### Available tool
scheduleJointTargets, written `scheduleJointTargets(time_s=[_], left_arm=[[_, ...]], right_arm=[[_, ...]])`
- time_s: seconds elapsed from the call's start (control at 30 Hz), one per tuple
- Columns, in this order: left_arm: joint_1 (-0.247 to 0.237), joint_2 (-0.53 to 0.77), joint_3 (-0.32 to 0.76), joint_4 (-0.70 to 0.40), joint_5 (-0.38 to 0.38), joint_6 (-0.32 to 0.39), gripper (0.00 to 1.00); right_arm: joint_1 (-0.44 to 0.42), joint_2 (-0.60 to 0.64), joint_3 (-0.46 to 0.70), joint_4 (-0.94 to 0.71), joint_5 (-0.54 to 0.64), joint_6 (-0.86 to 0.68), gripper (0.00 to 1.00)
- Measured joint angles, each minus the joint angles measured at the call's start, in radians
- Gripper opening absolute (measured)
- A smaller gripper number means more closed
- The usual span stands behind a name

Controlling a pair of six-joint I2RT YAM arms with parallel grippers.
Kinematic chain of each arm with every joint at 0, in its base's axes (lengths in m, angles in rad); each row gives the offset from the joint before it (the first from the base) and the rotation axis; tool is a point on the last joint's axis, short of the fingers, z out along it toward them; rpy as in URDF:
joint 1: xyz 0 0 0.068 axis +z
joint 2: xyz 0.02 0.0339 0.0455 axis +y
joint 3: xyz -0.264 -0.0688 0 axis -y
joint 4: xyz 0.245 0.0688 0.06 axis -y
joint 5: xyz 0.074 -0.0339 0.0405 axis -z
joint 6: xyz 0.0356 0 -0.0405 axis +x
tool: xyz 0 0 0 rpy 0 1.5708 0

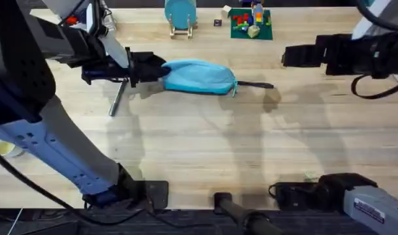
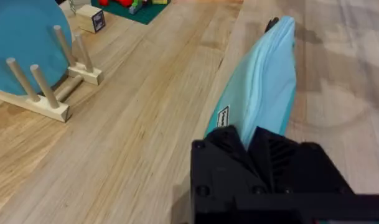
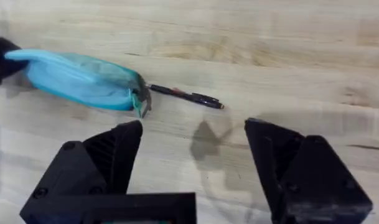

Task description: Unzip the bag, pick up the pens from the table one at a time and place them inside, then zip the bag closed.

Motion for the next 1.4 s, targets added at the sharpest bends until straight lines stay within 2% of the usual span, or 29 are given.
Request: scheduleJointTargets(time_s=[0.33,0.6,0.83,1.4], left_arm=[[0.0,0.0,0.0,0.0,0.0,0.0,0.044],[0.0,0.0,0.0,0.0,0.0,0.0,0.044],[0.0,0.0,0.0,0.001,0.0,0.0,0.044],[0.0,0.0,0.0,0.003,-0.001,0.0,0.044]], right_arm=[[0.0,0.005,0.0,-0.003,-0.042,-0.048,0.997],[0.0,0.113,0.002,-0.014,-0.149,-0.195,0.997],[0.0,0.192,0.002,-0.013,-0.191,-0.319,0.997],[0.0,0.295,0.002,-0.002,-0.296,-0.434,0.997]])
